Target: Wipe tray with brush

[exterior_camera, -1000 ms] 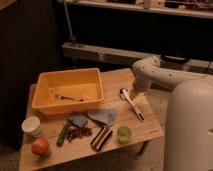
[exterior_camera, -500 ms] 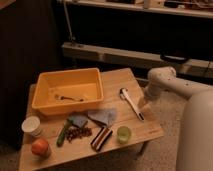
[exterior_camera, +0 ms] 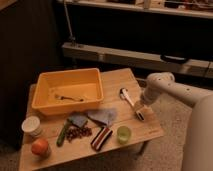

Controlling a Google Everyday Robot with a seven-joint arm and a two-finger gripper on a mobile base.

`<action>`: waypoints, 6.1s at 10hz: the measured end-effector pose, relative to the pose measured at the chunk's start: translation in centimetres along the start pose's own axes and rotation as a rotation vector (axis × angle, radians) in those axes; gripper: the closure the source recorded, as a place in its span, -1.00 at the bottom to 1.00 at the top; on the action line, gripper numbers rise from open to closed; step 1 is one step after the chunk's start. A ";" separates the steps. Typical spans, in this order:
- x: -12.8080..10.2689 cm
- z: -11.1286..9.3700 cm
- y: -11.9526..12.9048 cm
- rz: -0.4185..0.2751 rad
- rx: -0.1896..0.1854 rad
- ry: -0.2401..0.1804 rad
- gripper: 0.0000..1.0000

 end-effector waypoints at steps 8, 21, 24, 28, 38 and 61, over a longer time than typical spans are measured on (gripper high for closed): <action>-0.6 1.9 2.9 -0.093 0.025 -0.011 0.20; 0.0 3.0 2.8 -0.082 0.073 0.063 -0.18; -0.1 3.1 2.9 -0.070 0.087 0.064 -0.34; 1.2 3.6 3.0 -0.034 0.147 0.076 -0.34; 1.6 3.6 3.7 -0.020 0.178 0.079 0.85; -15.7 -18.7 14.5 -0.062 -0.151 -0.080 1.00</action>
